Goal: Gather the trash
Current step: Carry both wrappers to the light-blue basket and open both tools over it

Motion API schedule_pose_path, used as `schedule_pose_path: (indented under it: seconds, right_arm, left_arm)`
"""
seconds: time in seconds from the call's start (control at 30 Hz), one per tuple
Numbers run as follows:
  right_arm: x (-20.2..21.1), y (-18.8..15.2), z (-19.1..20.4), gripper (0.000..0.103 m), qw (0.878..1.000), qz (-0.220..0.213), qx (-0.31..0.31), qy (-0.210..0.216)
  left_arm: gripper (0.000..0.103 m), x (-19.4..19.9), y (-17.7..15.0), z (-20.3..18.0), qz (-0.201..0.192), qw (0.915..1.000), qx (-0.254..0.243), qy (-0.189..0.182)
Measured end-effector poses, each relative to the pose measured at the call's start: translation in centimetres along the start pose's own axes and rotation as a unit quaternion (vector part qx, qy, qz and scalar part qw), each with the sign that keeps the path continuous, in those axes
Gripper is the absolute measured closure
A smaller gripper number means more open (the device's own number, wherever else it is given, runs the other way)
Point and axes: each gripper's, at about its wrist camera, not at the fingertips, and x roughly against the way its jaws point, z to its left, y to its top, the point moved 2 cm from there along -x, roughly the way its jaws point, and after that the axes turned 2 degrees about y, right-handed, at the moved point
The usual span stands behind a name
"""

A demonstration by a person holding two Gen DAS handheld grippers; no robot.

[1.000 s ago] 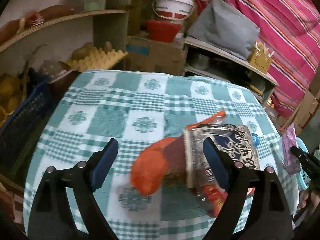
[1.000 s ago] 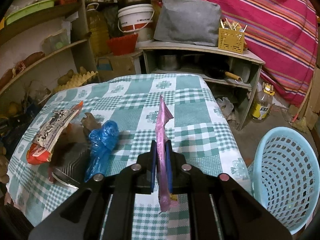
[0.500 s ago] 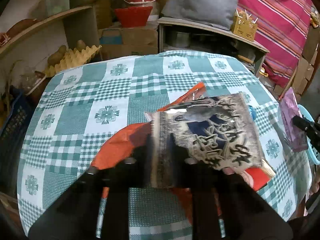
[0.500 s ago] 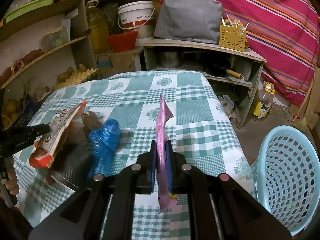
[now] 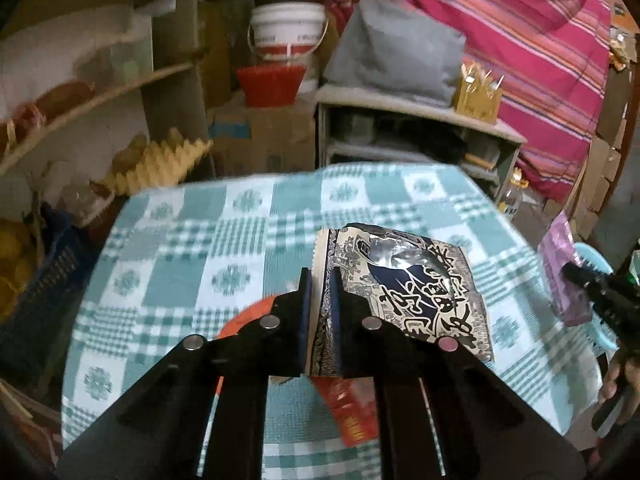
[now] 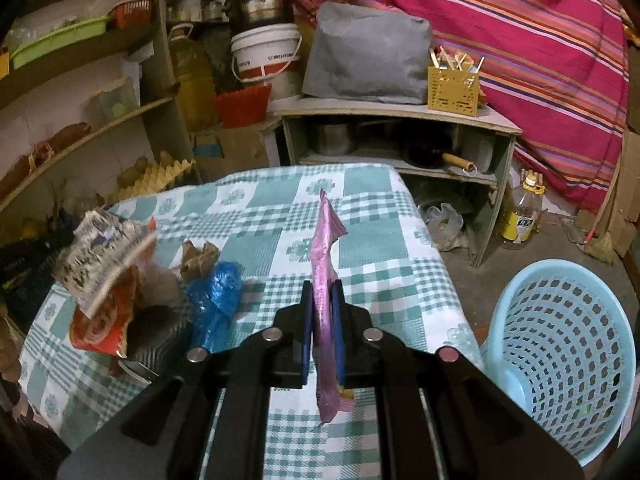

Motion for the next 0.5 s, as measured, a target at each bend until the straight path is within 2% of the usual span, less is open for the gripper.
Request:
schedule_pose_path:
  seconds: [0.1,0.13,0.33,0.43,0.5]
  right_arm:
    - [1.8,0.8,-0.5,0.094,1.0,-0.017,-0.001,0.0]
    - [2.2,1.1,-0.8,0.094,1.0,-0.021,-0.001,0.0]
    - [5.8,2.6,-4.6,0.094,0.999,-0.038,-0.008,-0.015]
    - [7.4,2.4,-7.5,0.094,0.998,-0.033,-0.003,-0.044]
    - [8.0,1.9,-9.1,0.094,0.998,-0.023,-0.007,-0.05]
  left_arm:
    - [0.096,1.9,1.3,-1.5,-0.019,0.9998,-0.01,-0.002]
    - [0.103,2.3,1.7,-2.1,-0.024,0.9996,-0.014,-0.002]
    - [0.103,3.7,3.2,-7.5,-0.045,0.9982,-0.039,-0.008]
    - [0.103,3.3,3.1,-9.3,-0.038,0.9985,-0.027,-0.028]
    - [0.103,2.6,2.5,-10.2,-0.019,0.9987,-0.021,-0.043]
